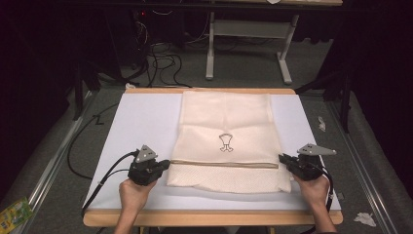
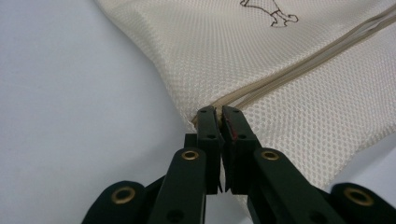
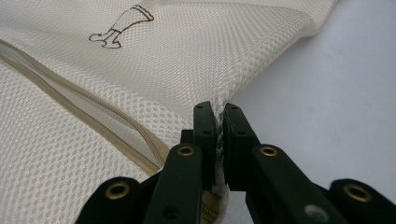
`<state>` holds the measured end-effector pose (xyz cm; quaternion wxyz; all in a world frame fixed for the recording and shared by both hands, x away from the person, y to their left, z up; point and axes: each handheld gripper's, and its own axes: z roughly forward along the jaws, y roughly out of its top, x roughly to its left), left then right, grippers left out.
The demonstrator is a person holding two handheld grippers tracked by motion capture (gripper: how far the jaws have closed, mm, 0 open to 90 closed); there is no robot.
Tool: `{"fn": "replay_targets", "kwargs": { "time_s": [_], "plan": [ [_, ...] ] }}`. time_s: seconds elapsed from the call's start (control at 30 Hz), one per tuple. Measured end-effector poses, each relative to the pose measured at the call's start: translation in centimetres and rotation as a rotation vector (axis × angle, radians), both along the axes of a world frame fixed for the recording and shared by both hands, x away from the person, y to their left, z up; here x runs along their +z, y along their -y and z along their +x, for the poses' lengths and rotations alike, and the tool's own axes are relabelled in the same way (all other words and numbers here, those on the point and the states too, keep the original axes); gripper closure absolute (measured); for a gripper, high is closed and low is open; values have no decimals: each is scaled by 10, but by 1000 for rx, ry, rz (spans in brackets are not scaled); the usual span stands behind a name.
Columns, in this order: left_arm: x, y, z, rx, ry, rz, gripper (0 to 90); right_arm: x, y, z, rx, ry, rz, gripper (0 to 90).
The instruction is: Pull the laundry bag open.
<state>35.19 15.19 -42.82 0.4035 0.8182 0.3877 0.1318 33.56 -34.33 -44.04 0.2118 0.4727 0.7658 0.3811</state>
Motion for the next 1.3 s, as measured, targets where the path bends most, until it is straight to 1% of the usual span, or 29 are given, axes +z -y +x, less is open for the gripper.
{"fn": "replay_targets", "kwargs": {
  "time_s": [0.13,0.2,0.27,0.33,0.4,0.43,0.5,0.6,0.67,0.73,0.77,0.87,1.0,1.07,1.13,1.17,1.2,1.27,1.3],
  "plan": [
    [-1,1,-1,5,-10,2,863,-6,-1,3,-1,-9,-7,861],
    [-3,0,-1,4,-14,3,863,-8,-1,4,-5,-26,-6,861],
    [-6,0,0,8,-28,5,864,-10,-3,4,-4,-33,-15,860],
    [-8,1,-1,13,-30,23,862,-11,-3,4,-1,-42,-21,855],
    [-11,3,-2,17,-31,50,862,-13,-4,4,3,-36,-27,853],
    [-12,4,-2,19,-34,55,862,-14,-5,4,2,-34,-32,853],
    [-14,5,-2,19,-42,59,862,-16,-5,5,2,-43,-41,852],
    [-15,5,-2,21,-40,62,862,-19,-5,6,8,-47,-47,850],
    [-15,6,-2,20,-45,60,862,-21,-5,6,1,-55,-41,845],
    [-16,6,-2,20,-45,60,862,-21,-5,5,-6,-51,-35,843],
    [-16,6,-2,20,-45,60,861,-21,-5,5,-3,-44,-42,841],
    [-16,5,-2,25,-43,52,858,-22,-5,5,-7,-44,-46,831],
    [-16,5,-3,24,-38,50,857,-22,-6,5,-12,-52,-42,817],
    [-19,5,-2,23,-44,45,855,-22,-5,6,-8,-51,-46,798],
    [-20,4,-1,27,-40,37,831,-23,-4,6,-13,-65,-35,768],
    [-20,4,-1,25,-36,33,799,-23,-4,6,-11,-67,-36,744],
    [-20,3,0,22,-32,31,787,-23,-4,6,-13,-69,-35,719],
    [-18,1,0,19,-21,15,744,-22,-4,6,-18,-66,-38,682],
    [-15,0,-1,25,-11,4,720,-22,-3,6,-23,-61,-31,664]
  ]
}}
